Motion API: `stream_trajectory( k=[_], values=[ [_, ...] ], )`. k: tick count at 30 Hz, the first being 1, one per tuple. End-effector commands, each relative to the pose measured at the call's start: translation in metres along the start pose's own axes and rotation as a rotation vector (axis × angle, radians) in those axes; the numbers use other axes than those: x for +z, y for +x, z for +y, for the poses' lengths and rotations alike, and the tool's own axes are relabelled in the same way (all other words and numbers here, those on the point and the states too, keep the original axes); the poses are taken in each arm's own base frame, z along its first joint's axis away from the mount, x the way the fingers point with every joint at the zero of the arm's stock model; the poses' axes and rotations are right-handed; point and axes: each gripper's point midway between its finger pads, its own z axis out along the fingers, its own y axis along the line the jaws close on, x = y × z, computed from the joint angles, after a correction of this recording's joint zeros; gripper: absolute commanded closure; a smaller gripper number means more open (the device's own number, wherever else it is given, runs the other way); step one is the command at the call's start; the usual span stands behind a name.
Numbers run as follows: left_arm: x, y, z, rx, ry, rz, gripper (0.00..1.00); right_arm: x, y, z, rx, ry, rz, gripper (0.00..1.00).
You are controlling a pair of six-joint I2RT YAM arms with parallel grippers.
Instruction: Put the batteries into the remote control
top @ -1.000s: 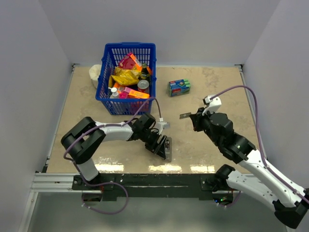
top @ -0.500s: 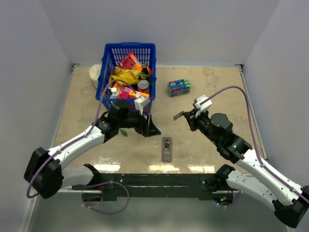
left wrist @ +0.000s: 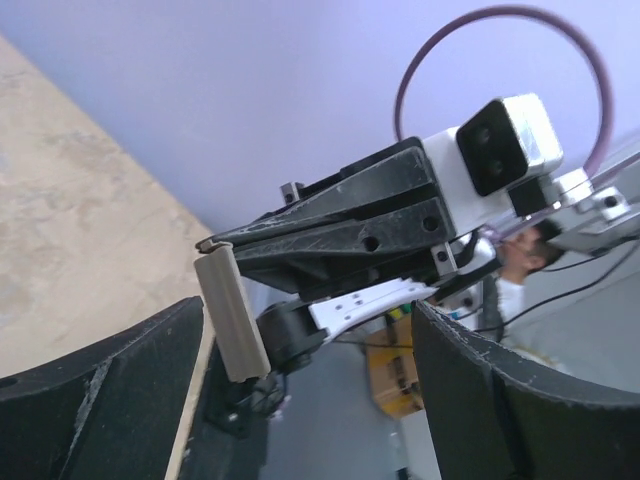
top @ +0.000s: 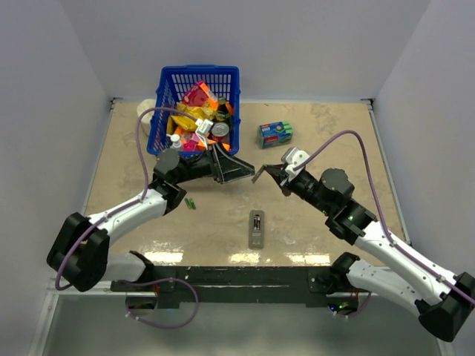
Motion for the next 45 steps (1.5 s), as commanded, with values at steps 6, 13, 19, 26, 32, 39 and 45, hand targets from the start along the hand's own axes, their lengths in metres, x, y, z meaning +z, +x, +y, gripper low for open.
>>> stream_trajectory(
  k=[6, 13, 19, 26, 32, 39, 45],
  values=[
    [0.002, -0.011, -0.021, -0.066, 0.091, -0.023, 0.13, 0.0, -0.061, -0.008, -0.083, 0.018, -0.244, 1.0],
    [0.006, -0.012, -0.025, -0.05, 0.089, 0.019, 0.21, 0.002, -0.066, -0.006, -0.085, 0.006, -0.266, 1.0],
    [0.005, -0.008, -0.03, -0.059, 0.103, 0.041, 0.3, 0.003, -0.064, -0.003, -0.088, -0.015, -0.265, 1.0],
    [0.007, -0.001, -0.037, -0.071, 0.129, 0.071, 0.41, 0.002, -0.065, -0.001, -0.093, -0.023, -0.276, 1.0],
    [0.007, 0.002, -0.039, -0.077, 0.138, 0.078, 0.5, 0.002, -0.062, 0.003, -0.102, -0.039, -0.274, 1.0],
    [0.007, 0.003, -0.041, -0.087, 0.144, 0.075, 0.71, 0.001, -0.058, 0.004, -0.116, -0.041, -0.268, 1.0],
    [0.007, 0.004, -0.042, -0.099, 0.152, 0.082, 0.85, 0.002, -0.058, 0.005, -0.124, -0.046, -0.272, 1.0]
  ],
)
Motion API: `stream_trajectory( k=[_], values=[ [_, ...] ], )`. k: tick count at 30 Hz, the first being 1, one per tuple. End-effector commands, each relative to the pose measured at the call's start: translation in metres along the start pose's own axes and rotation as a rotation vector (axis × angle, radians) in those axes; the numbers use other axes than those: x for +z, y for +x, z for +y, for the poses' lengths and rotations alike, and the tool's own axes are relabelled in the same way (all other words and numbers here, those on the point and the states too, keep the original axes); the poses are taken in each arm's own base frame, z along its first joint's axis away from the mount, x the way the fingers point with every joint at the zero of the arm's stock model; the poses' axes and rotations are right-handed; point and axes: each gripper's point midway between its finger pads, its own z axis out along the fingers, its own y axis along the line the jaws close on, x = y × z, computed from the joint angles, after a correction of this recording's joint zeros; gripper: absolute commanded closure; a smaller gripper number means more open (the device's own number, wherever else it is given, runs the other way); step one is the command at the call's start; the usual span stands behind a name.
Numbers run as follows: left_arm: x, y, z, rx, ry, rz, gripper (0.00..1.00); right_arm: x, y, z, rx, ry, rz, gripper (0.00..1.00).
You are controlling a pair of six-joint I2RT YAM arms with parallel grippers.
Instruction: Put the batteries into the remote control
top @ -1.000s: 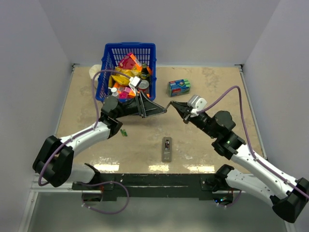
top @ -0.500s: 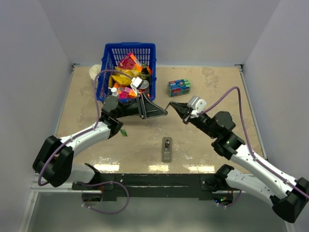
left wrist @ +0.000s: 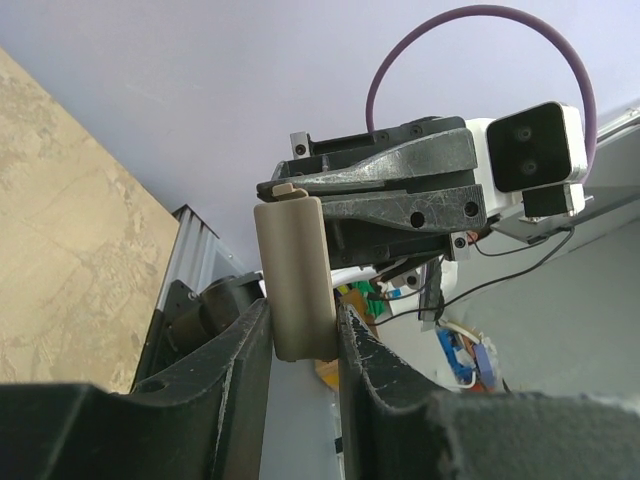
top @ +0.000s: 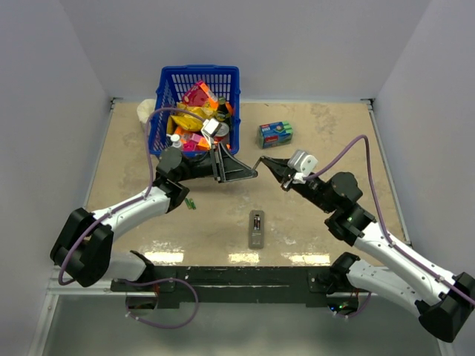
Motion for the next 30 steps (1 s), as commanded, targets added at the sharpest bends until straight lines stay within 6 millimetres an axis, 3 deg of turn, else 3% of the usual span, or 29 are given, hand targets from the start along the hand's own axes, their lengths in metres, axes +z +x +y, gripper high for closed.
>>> stream_trajectory(
  k=[1, 6, 10, 11, 14, 15, 18, 20, 21, 26, 29, 30],
  values=[
    [0.003, -0.002, -0.026, 0.058, 0.081, 0.009, 0.87, 0.0, -0.005, 0.001, -0.021, -0.011, -0.027, 1.0],
    [0.002, -0.001, -0.026, 0.06, 0.082, 0.015, 1.0, 0.0, -0.004, 0.003, -0.024, -0.021, -0.015, 1.0],
    [0.002, 0.004, -0.016, 0.094, 0.052, 0.042, 1.0, -0.001, -0.004, 0.0, -0.03, -0.022, 0.033, 0.67],
    [0.001, 0.008, -0.011, 0.087, 0.025, 0.065, 1.0, -0.002, -0.004, -0.001, -0.031, -0.02, 0.048, 0.64],
    [-0.001, 0.008, 0.014, 0.171, -0.11, 0.09, 1.0, -0.009, -0.006, -0.005, -0.021, -0.011, 0.103, 0.55],
    [-0.003, 0.006, 0.026, 0.301, -0.154, 0.104, 1.0, -0.012, -0.008, -0.006, -0.009, -0.01, 0.128, 0.52],
    [-0.015, -0.002, 0.053, 0.452, -0.331, 0.14, 1.0, -0.017, -0.014, -0.003, 0.016, -0.044, 0.188, 0.46],
    [-0.024, -0.008, 0.061, 0.546, -0.409, 0.156, 1.0, -0.021, -0.003, 0.007, 0.057, -0.096, 0.277, 0.43],
    [-0.028, -0.01, 0.063, 0.579, -0.432, 0.159, 1.0, -0.02, -0.016, 0.004, 0.088, -0.09, 0.274, 0.4],
    [-0.048, -0.013, 0.075, 0.761, -0.527, 0.21, 1.0, -0.022, -0.019, 0.008, 0.222, -0.096, 0.384, 0.28],
    [-0.054, -0.008, 0.075, 0.856, -0.527, 0.259, 1.0, -0.018, -0.029, 0.018, 0.307, -0.165, 0.421, 0.2],
    [-0.053, -0.004, 0.074, 0.874, -0.521, 0.273, 1.0, -0.014, -0.027, 0.03, 0.348, -0.238, 0.44, 0.19]
  ],
)
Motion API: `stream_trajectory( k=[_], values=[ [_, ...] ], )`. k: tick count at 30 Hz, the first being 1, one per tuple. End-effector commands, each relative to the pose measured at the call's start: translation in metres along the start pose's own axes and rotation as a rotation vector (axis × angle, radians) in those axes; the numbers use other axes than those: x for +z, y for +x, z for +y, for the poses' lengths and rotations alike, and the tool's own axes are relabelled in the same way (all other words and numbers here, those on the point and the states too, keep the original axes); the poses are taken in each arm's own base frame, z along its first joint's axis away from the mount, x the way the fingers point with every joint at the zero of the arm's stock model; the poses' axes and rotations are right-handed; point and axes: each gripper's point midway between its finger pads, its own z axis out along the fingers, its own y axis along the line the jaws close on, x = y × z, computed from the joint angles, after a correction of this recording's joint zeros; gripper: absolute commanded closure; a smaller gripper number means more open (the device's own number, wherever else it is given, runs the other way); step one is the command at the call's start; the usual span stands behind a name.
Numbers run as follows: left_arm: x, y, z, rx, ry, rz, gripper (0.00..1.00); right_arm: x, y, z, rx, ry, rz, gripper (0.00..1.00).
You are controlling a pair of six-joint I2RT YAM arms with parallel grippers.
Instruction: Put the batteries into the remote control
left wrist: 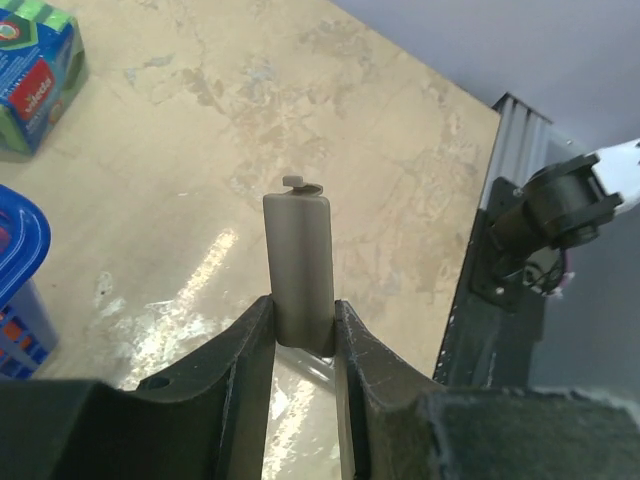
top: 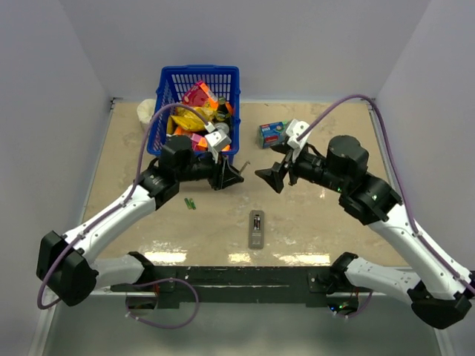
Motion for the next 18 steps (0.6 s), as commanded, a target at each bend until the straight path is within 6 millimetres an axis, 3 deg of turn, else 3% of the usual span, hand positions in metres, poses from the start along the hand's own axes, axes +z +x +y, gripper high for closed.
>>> stream_trajectory(
  k=[1, 3, 11, 18],
  values=[
    [-0.012, 0.003, 0.002, 0.273, -0.036, 0.039, 1.0, 0.001, 0.009, 0.028, 0.169, -0.17, 0.129, 0.19],
    [-0.014, 0.007, -0.001, 0.344, -0.022, 0.055, 1.0, 0.0, 0.004, 0.034, 0.208, -0.238, 0.155, 0.17],
    [-0.02, 0.015, -0.019, 0.516, 0.062, 0.065, 1.0, 0.012, 0.034, 0.045, 0.278, -0.414, 0.32, 0.22],
    [-0.017, 0.015, -0.035, 0.568, 0.111, 0.062, 1.0, 0.021, 0.04, 0.048, 0.288, -0.458, 0.332, 0.26]
  ],
)
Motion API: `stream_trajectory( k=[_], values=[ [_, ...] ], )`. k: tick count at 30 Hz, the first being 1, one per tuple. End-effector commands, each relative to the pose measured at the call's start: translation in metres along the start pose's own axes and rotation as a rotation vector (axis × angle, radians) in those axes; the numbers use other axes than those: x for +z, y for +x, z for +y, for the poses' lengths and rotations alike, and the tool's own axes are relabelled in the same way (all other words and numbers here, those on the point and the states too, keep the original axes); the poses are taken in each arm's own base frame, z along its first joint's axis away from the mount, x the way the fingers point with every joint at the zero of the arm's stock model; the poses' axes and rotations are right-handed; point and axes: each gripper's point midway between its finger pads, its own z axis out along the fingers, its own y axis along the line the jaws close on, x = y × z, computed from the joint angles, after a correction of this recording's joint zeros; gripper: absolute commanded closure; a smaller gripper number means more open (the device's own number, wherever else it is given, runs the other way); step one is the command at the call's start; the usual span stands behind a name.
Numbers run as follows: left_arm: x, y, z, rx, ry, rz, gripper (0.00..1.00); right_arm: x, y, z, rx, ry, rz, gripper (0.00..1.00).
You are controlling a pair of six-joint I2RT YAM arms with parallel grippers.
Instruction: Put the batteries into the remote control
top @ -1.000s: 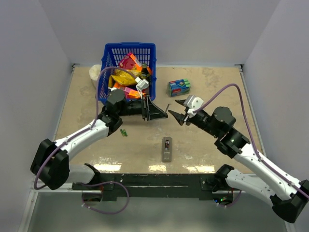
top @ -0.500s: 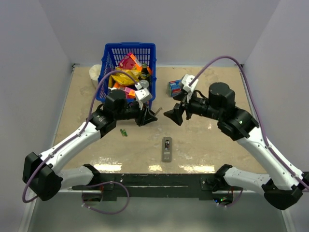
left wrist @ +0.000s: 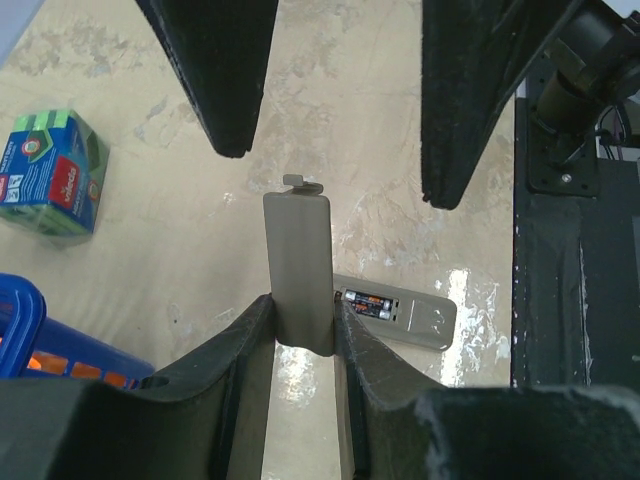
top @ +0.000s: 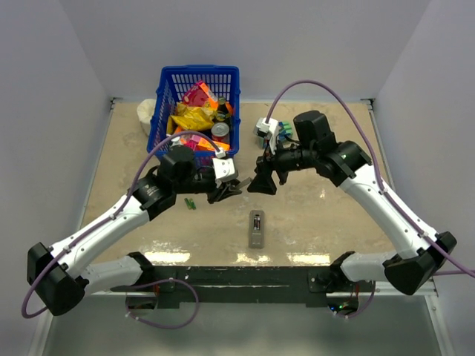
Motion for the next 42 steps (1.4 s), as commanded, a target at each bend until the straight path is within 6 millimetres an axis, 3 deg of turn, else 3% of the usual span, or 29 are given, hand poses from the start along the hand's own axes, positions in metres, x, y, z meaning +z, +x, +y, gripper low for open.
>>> stream_trajectory(
  k=[1, 17, 25, 30, 34, 36, 37, 42],
  values=[
    [0.001, -0.006, -0.008, 0.079, 0.037, -0.017, 1.0, -0.005, -0.013, 0.016, -0.028, -0.081, -0.026, 0.26],
    [0.004, -0.01, -0.016, 0.074, 0.065, -0.028, 1.0, 0.011, 0.007, 0.008, 0.021, -0.099, 0.032, 0.43],
    [0.004, -0.01, -0.013, 0.073, 0.049, -0.022, 1.0, 0.013, 0.018, 0.004, 0.036, -0.084, 0.061, 0.44],
    [0.004, -0.006, -0.003, 0.046, -0.018, -0.016, 1.0, 0.006, -0.001, -0.002, 0.076, 0.01, -0.021, 0.38],
    [0.003, -0.004, 0.017, -0.044, -0.161, -0.018, 1.0, -0.007, -0.029, -0.016, 0.153, 0.159, -0.185, 0.31],
    [0.003, -0.004, 0.024, -0.071, -0.218, -0.037, 1.0, -0.014, -0.038, -0.02, 0.273, 0.217, -0.274, 0.29],
    [0.002, -0.004, 0.029, -0.112, -0.274, -0.04, 1.0, -0.021, -0.04, -0.032, 0.313, 0.298, -0.338, 0.29],
    [0.005, -0.008, 0.037, -0.157, -0.377, -0.069, 1.0, -0.031, -0.042, -0.043, 0.586, 0.367, -0.53, 0.3]
  ],
)
